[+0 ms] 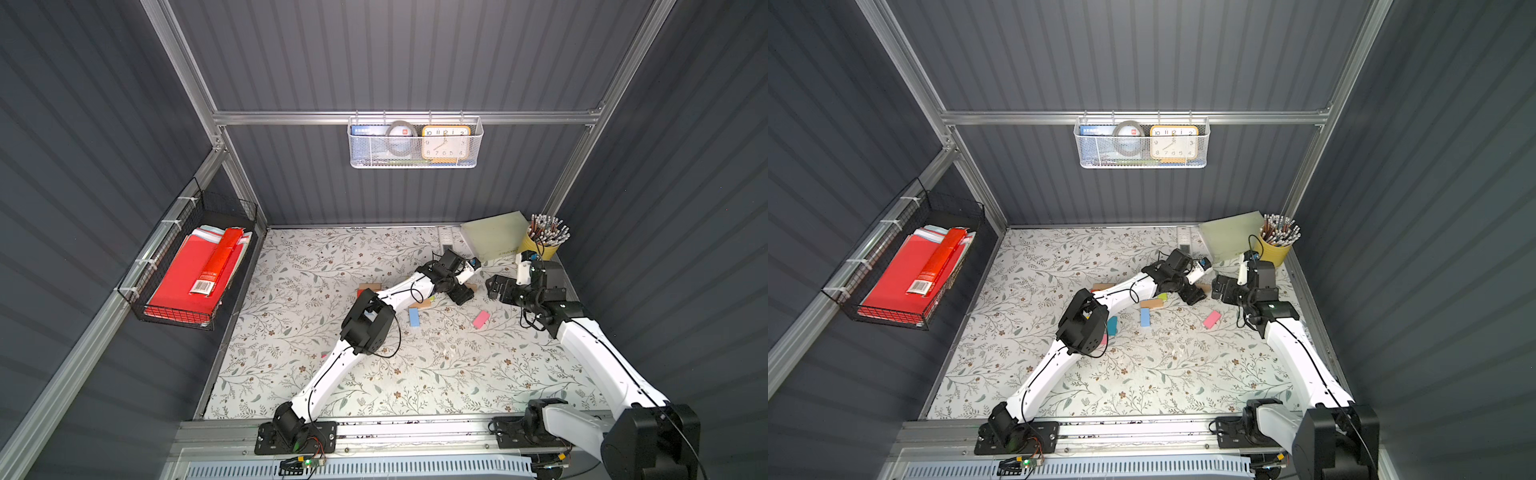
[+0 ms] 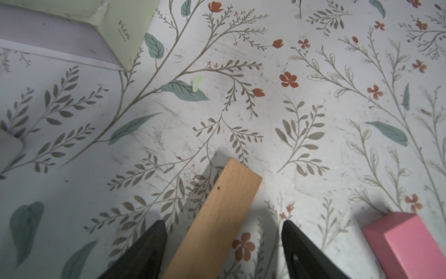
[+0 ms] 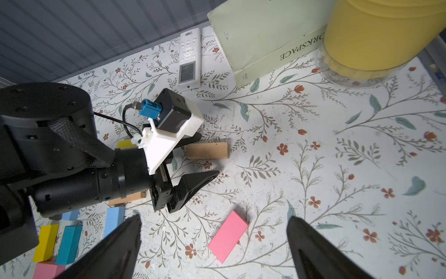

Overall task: Assemble the number 8 with building blocks
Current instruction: Pick up the building block from the center of the board.

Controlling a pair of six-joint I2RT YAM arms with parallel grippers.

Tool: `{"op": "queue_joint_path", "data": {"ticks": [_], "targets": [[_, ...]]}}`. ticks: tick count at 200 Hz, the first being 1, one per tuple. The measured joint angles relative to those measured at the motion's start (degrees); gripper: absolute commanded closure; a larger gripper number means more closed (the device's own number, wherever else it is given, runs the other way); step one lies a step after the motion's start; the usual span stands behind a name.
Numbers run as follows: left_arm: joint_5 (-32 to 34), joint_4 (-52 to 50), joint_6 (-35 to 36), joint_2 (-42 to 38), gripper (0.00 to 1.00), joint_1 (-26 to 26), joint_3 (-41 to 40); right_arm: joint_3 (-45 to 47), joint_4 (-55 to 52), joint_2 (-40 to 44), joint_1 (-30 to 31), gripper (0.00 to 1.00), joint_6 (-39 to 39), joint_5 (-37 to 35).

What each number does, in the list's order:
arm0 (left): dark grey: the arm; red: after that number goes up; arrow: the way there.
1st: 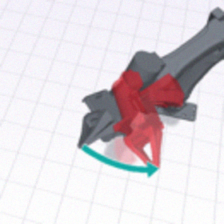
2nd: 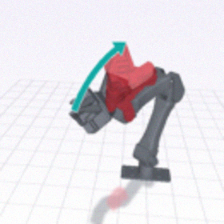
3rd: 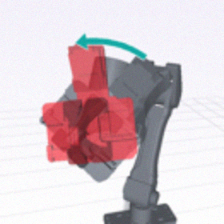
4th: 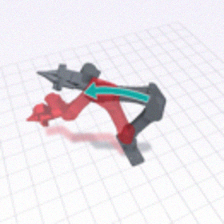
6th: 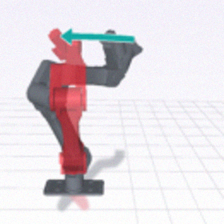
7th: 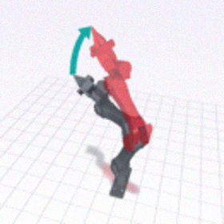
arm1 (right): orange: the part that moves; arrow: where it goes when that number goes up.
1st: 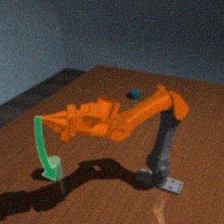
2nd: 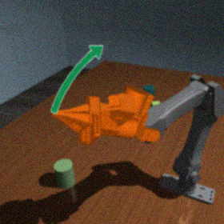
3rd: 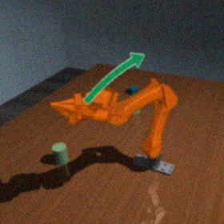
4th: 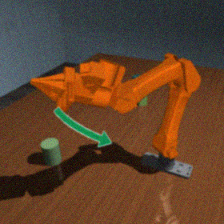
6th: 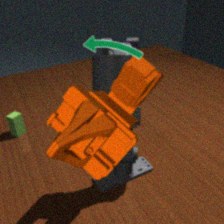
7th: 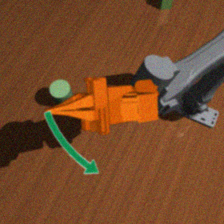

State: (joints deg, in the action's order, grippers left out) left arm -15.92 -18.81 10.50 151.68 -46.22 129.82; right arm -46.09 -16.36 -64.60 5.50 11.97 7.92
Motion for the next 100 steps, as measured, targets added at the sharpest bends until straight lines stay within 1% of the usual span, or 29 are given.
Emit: {"op": "queue_joint_path", "data": {"ticks": [8, 23, 35, 39, 49, 71, 81, 100], "targets": [[0.04, 0.46, -0.31, 0.00, 0.37, 0.00, -0.31, 0.00, 0.00, -0.04, 0.00, 0.01, 0.00, 0.09], [0.13, 1.79, -0.63, -0.15, 0.43, 0.00, -1.20, 0.00, 0.00, -0.15, 0.00, 0.01, 0.02, 0.44], [0.59, 2.34, -0.85, -0.59, 0.50, 0.00, -2.12, 0.00, 0.00, -0.26, 0.00, 0.01, 0.02, 0.76], [0.85, 2.36, -0.94, -0.74, 0.54, 0.00, -2.36, 0.00, 0.00, -0.26, 0.00, 0.01, 0.02, 0.90], [1.51, 2.36, -2.08, -1.20, 0.66, 0.00, -2.99, 0.00, 0.00, -0.31, 0.00, 0.01, 0.02, 1.07], [2.45, 2.56, -4.31, -3.15, 0.84, 0.00, -5.99, 0.00, -0.04, -0.31, 0.00, 0.04, 0.26, 1.07], [2.73, 2.73, -5.92, -4.42, 0.89, 0.00, -7.93, 0.00, -0.09, -0.31, 0.00, 0.05, 0.57, 1.07], [3.13, 3.80, -10.16, -8.02, 0.91, 0.00, -13.44, 0.04, -0.37, -0.31, 0.00, 0.05, 1.40, 1.05]]}}
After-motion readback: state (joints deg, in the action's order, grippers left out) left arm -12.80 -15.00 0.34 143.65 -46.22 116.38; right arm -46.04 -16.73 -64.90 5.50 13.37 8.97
